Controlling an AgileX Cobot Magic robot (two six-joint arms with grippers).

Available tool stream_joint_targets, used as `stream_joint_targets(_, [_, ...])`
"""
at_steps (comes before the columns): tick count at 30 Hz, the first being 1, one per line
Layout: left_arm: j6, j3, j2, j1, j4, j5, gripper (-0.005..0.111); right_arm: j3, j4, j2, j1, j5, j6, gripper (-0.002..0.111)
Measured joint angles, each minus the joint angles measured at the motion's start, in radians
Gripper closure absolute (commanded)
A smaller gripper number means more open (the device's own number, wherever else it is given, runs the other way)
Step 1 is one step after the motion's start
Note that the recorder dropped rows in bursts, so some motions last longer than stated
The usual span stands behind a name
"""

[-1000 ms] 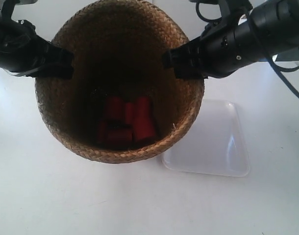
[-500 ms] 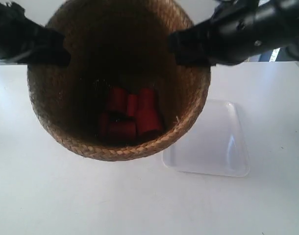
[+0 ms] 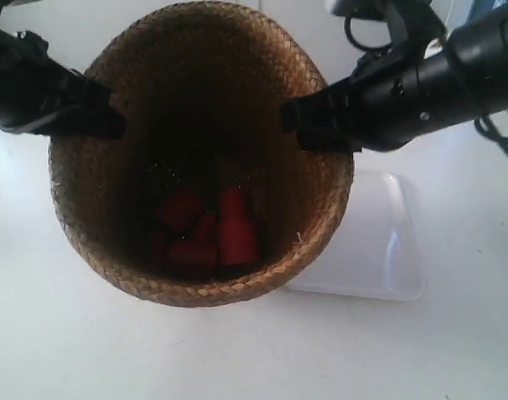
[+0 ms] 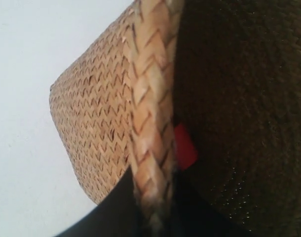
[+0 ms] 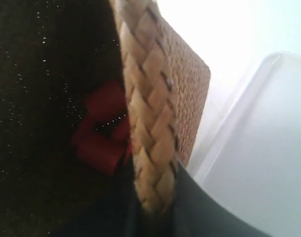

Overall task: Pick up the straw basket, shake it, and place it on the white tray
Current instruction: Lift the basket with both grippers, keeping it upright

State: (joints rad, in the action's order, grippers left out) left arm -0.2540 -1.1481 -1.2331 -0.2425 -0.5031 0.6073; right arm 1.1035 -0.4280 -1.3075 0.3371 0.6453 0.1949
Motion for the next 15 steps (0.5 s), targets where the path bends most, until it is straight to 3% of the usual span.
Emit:
stream_joint_targets(5, [-0.065,-0.020,0.069,-0.005,-0.063,-0.052,0.107,0.008,-0.017,0.115,0.012,-0.061,0.026,0.108])
stream_joint_targets(15, [-0.021,0.043,-0.005,-0.005,-0.009,0.008,0.107,-0.062,-0.010,0.034,0.013,-0.012,0.010,0.108])
